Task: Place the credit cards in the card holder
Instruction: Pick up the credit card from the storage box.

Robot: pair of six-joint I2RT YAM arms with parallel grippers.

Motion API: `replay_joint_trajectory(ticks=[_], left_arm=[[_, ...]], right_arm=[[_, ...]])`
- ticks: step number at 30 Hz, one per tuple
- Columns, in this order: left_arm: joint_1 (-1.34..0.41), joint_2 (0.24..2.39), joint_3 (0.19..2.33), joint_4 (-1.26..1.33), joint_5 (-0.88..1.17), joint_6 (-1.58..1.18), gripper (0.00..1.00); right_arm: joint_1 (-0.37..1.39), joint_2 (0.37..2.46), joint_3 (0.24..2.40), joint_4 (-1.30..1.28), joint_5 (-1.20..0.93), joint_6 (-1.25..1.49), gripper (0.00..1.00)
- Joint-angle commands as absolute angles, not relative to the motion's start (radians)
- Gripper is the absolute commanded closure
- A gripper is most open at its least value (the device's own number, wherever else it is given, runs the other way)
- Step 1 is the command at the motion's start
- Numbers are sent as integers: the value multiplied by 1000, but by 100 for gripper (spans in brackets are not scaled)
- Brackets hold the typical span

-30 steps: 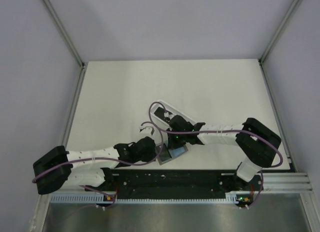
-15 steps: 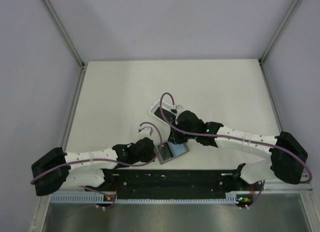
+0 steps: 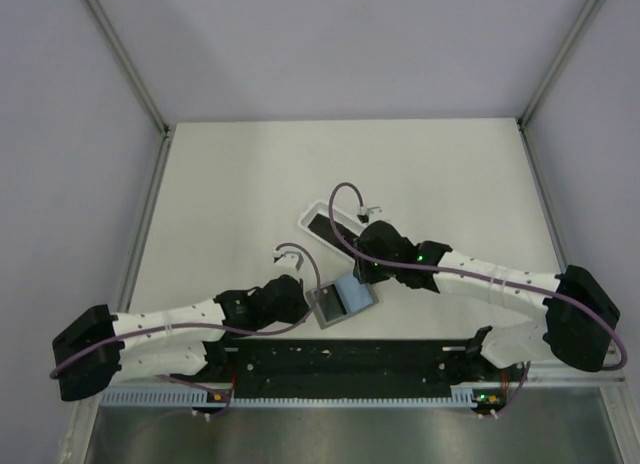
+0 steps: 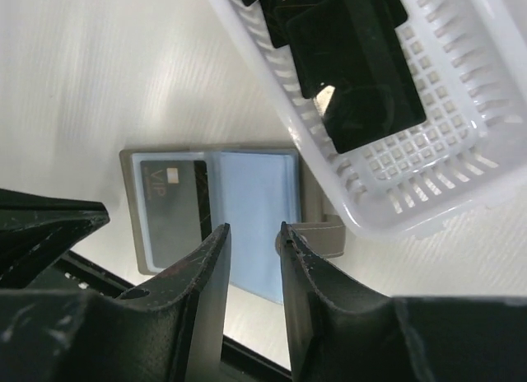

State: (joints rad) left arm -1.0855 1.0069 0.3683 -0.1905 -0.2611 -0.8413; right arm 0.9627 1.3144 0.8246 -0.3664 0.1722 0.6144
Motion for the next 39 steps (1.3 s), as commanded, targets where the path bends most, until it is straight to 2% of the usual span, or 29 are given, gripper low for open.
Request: replay_joint_trajectory(ticks=[1,12,21,29,39], left_arm=[[-1086,982,393,-212,-310,-822,100],[-1063,956,393,-233,-340,-825,100],[-988,919,402,-222,-321,-778,100],[-868,919,417,-178,-233,-718,100],[-799,1090,557,-101,-147,-627,100]], right_arm=[[914,1269,824,-374,203,627,69],[856,1266,818,-419,190,600,54],[796,1337,902,-417,172,560,54],[697,1448,960,-331,34,526,55],[611,1609,1034,-230,-140,485,55]])
